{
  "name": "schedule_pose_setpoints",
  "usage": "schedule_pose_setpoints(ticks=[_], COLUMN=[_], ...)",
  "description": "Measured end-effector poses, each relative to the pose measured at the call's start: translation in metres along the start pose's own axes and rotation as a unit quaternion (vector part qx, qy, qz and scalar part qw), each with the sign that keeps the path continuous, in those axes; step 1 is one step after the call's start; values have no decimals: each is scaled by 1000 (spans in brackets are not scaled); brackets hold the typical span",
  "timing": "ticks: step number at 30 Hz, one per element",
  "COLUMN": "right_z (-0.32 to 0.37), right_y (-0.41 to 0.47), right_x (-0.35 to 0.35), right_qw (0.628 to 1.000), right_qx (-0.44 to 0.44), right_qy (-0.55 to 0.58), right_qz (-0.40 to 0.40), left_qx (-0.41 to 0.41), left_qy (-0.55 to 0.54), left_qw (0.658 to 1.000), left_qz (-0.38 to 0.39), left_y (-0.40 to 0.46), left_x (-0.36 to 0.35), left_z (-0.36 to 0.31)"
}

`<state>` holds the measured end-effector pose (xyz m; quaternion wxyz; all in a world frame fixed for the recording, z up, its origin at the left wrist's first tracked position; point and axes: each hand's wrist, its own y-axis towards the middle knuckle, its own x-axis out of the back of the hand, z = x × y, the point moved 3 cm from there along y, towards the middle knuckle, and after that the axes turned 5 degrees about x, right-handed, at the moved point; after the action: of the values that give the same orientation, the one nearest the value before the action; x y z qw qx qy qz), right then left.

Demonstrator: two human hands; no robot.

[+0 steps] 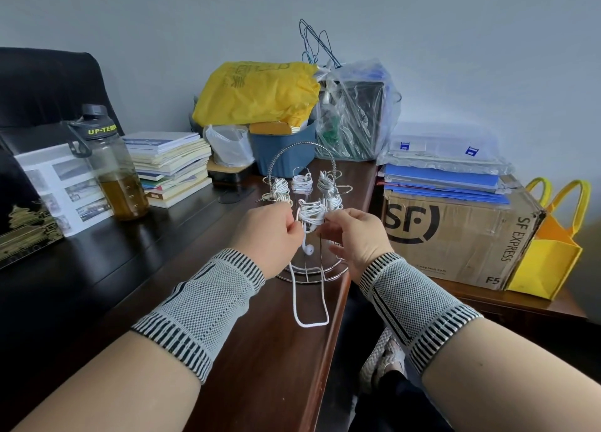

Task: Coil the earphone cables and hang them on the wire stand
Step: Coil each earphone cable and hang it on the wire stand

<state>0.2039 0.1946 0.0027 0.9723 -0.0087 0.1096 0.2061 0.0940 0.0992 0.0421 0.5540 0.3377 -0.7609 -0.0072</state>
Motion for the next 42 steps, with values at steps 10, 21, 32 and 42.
schedule_pose_setpoints(ticks=[10,21,32,42], right_z=[4,-2,7,-7], right_y=[-6,-12,-23,-24], right_x=[-4,-4,-4,-9], right_qw=[999,986,848,837], right_qx=[24,136,403,436], right_qy=[9,-101,-344,-331], right_qz=[-33,-11,30,11], left_qx=[29,62,27,-32], left_qy=[-100,-228,-149,-18], left_qw=[994,969,985,999], left_qz=[21,74,78,34], left_y=[-6,-8,-15,-26], left_x=[-12,-17,-13,24], left_z=[6,15,3,-1])
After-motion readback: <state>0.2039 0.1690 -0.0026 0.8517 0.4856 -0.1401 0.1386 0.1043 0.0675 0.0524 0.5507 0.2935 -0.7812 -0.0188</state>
